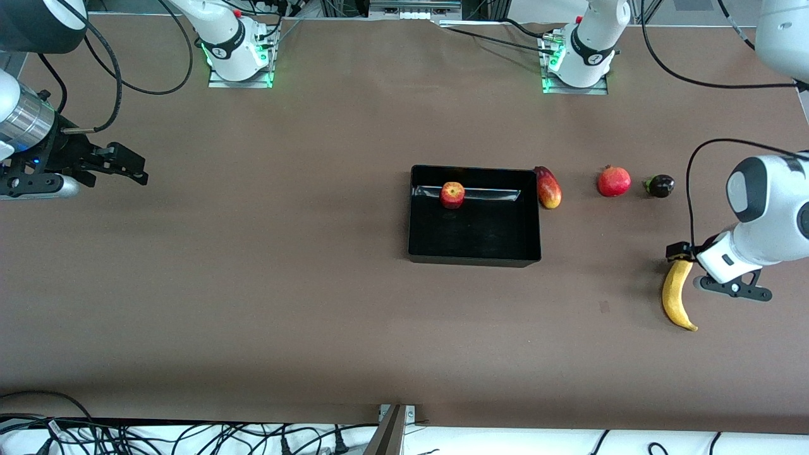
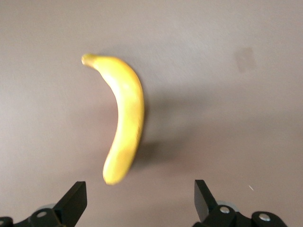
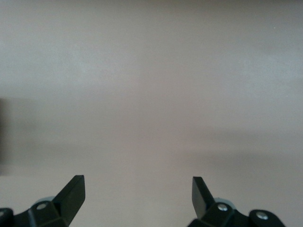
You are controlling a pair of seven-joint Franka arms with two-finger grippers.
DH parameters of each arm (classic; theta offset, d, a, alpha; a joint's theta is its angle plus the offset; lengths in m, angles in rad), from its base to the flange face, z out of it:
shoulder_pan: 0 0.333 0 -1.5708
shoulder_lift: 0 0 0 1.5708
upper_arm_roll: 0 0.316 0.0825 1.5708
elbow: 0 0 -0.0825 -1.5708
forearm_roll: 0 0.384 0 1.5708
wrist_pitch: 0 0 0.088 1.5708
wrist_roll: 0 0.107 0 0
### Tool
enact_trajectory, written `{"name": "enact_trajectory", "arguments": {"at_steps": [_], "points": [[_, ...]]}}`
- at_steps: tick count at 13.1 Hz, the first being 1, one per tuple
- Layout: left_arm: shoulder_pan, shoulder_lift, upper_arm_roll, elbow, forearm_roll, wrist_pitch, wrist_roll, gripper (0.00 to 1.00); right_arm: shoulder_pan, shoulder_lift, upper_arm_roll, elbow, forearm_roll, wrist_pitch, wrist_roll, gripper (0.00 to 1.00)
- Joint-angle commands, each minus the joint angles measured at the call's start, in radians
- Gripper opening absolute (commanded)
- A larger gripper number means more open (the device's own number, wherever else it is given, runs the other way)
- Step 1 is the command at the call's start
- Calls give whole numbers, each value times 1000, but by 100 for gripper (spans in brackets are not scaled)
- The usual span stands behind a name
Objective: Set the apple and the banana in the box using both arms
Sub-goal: 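Move the left gripper over to the yellow banana, then grasp the banana with the left gripper and lift it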
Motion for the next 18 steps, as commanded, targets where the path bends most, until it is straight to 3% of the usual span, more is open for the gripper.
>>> {"name": "enact_trajectory", "arguments": {"at_steps": [1,7,8,9,10,11,13,18], "points": [[24,97,-14,49,55,95,20,100,-8,11,12,27,-9,-7,3,100],[32,225,27,46,71,295,13,99,-8,11,12,27,-7,-7,3,100],[32,232,38,37,69,332,5,71,-8,9,12,27,-7,-7,3,100],[32,232,38,31,68,338,2,33,-8,9,12,27,-7,-7,3,100],[32,226,38,20,65,334,-3,6,-8,9,12,27,-7,-7,3,100],[35,213,38,3,62,331,-28,0,-8,11,12,27,-7,-7,3,100],[32,179,29,-14,62,305,-90,0,-7,9,12,27,-7,-7,3,100],[-54,3,-80,-5,10,-94,-355,0,-8,11,12,27,-7,-6,3,100]]}}
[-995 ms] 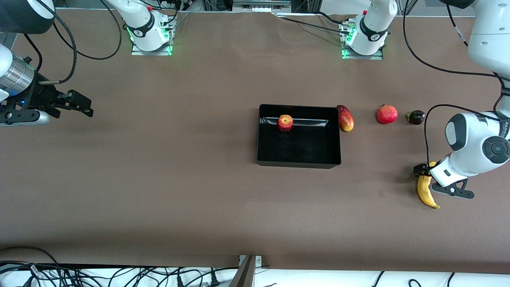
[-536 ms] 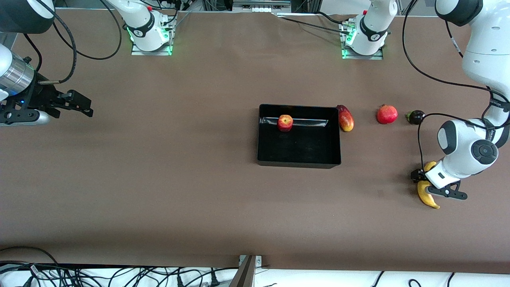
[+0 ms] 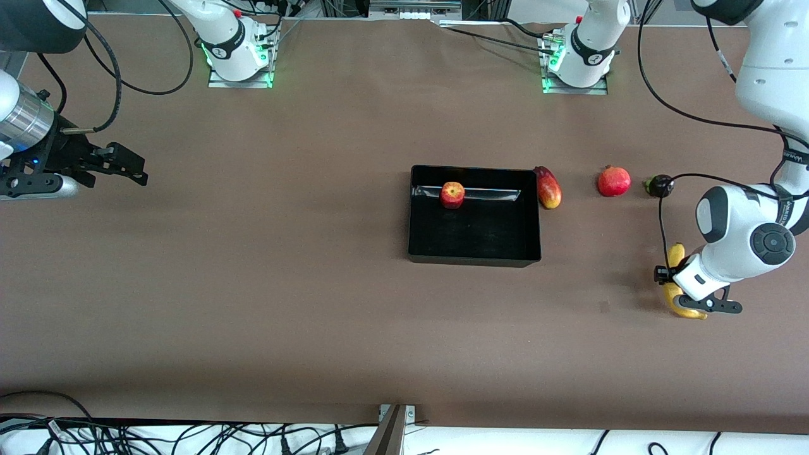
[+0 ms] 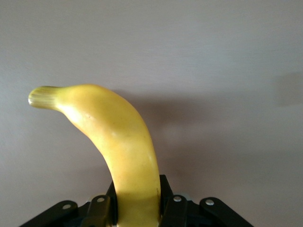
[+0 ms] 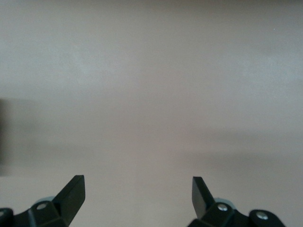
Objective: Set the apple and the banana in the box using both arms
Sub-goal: 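Grasp the banana with the left gripper and lift it, then carry the banana over the box with the left gripper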
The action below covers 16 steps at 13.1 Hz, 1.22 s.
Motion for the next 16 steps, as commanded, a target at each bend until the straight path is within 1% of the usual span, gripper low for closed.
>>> {"name": "enact_trajectory", "arguments": {"at_steps": [1,4,5,6,7,9,10,12,14,16], "points": [[-95,-144,-44,-24,-73,-208,-185,0,-8,10,12,23,-7,-6,3,100],[-198,-233,-99,-24,-167,-386,-228,0,-8,10,12,23,-7,-6,3,100],[-246,-251,-99,-25,-211,-405,-277,0,-8,10,12,23,-7,-6,3,100],[-278,-262,-106,-30,-221,-405,-309,0,-8,10,12,23,-7,-6,3,100],[-301,-262,-127,-30,-222,-402,-334,0,-8,10,12,23,-7,-6,3,100],[-314,-261,-188,-31,-224,-380,-400,0,-8,10,12,23,-7,-6,5,100],[-320,-259,-207,-33,-222,-367,-432,0,-8,10,12,23,-7,-6,5,100],[-335,-235,-240,-63,-222,-290,-472,0,-8,10,12,23,-7,-6,5,100],[-349,-192,-254,-109,-216,-189,-478,0,-8,10,12,23,-7,-4,3,100],[-363,-172,-254,-166,-209,-80,-478,0,-8,10,12,23,-7,-1,5,100]]}}
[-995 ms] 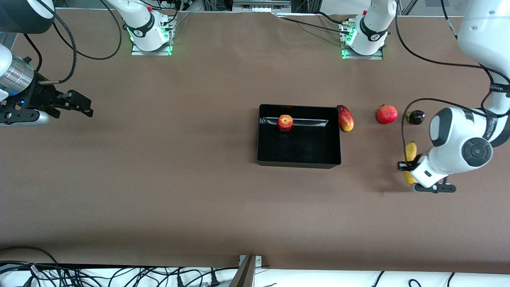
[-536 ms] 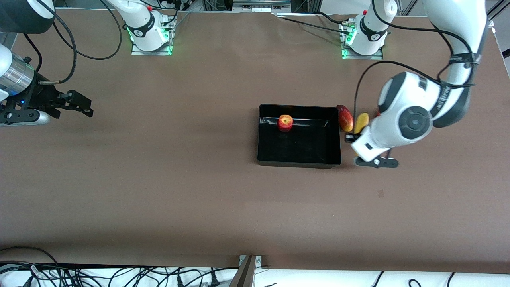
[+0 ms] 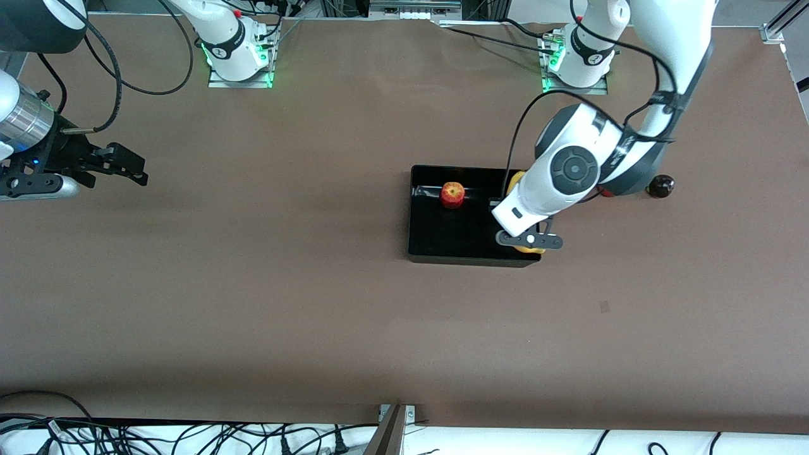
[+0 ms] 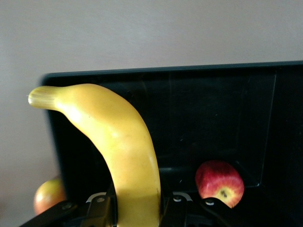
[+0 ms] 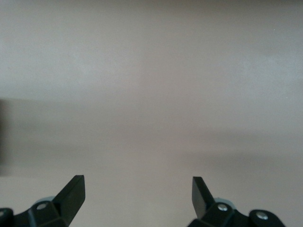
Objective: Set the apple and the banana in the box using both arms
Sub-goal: 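Carry the banana over the box with the left gripper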
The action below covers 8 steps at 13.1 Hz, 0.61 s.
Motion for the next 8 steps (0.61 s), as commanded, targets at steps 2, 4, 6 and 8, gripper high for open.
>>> {"name": "enact_trajectory", "arguments": {"at_steps": [2,4,6,8], "points": [[-19,47,-6,-78,1,158,-8,0,-8,9,11,21,-7,-4,3,100],[-34,88,-4,-79,13,201,-19,0,-8,9,11,21,-7,-2,5,100],[-35,129,-4,-79,30,249,-25,0,-8,9,11,21,-7,-2,5,100],[-32,171,-2,-81,31,292,-25,0,-8,9,11,21,-7,-2,3,100]]}}
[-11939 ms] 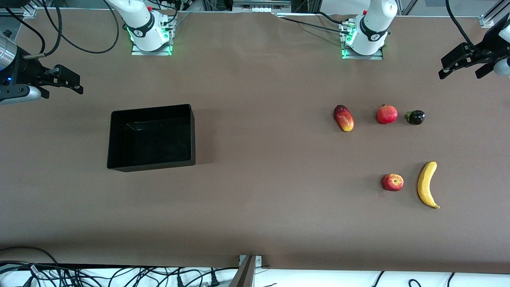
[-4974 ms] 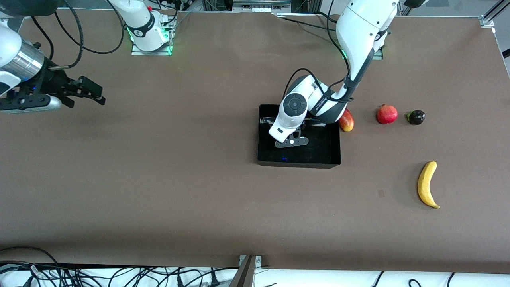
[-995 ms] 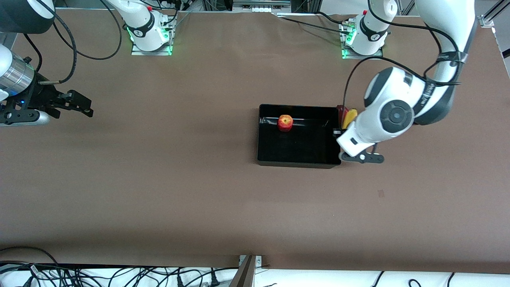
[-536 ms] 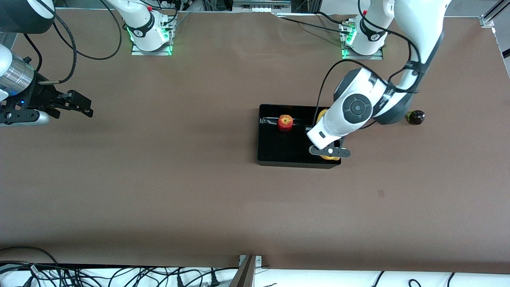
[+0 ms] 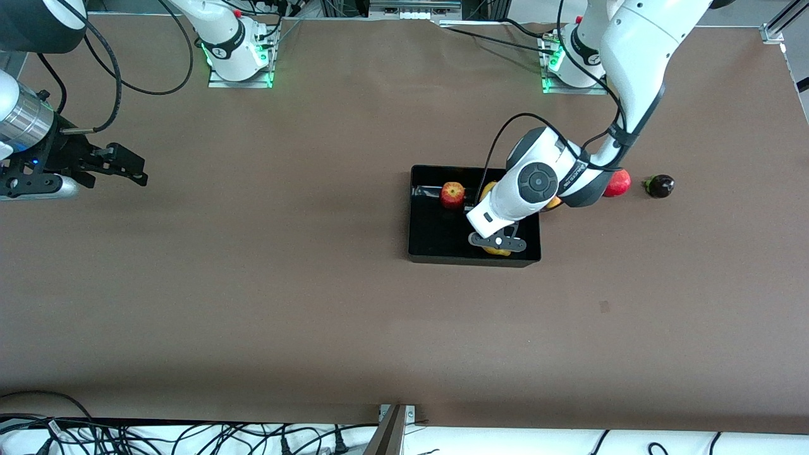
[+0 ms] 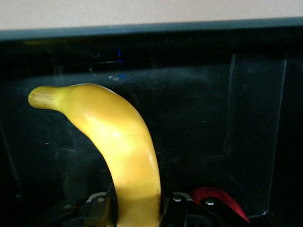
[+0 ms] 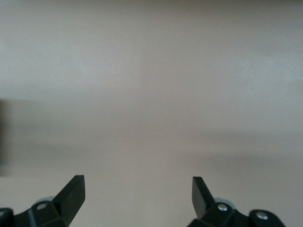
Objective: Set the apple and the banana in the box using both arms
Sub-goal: 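Carry the banana over the box with the left gripper, then lower the banana into the box and open the left gripper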
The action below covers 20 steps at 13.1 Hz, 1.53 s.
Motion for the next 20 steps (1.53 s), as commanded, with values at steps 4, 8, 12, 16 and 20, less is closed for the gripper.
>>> {"name": "enact_trajectory", "arguments": {"at_steps": [4,8,12,16,20], "points": [[13,57,0,-16,24,67,-21,0,-9,8,11,21,-6,-3,4,100],[13,75,3,-16,23,79,-22,29,-9,8,11,21,-7,-5,3,100],[22,74,14,-16,23,76,-24,46,-9,8,11,21,-6,-3,5,100],[22,28,17,-12,23,36,-151,100,-9,8,11,21,-6,-3,3,100],[37,-130,43,57,23,-245,-186,100,-9,8,11,21,-6,-3,5,100]]}}
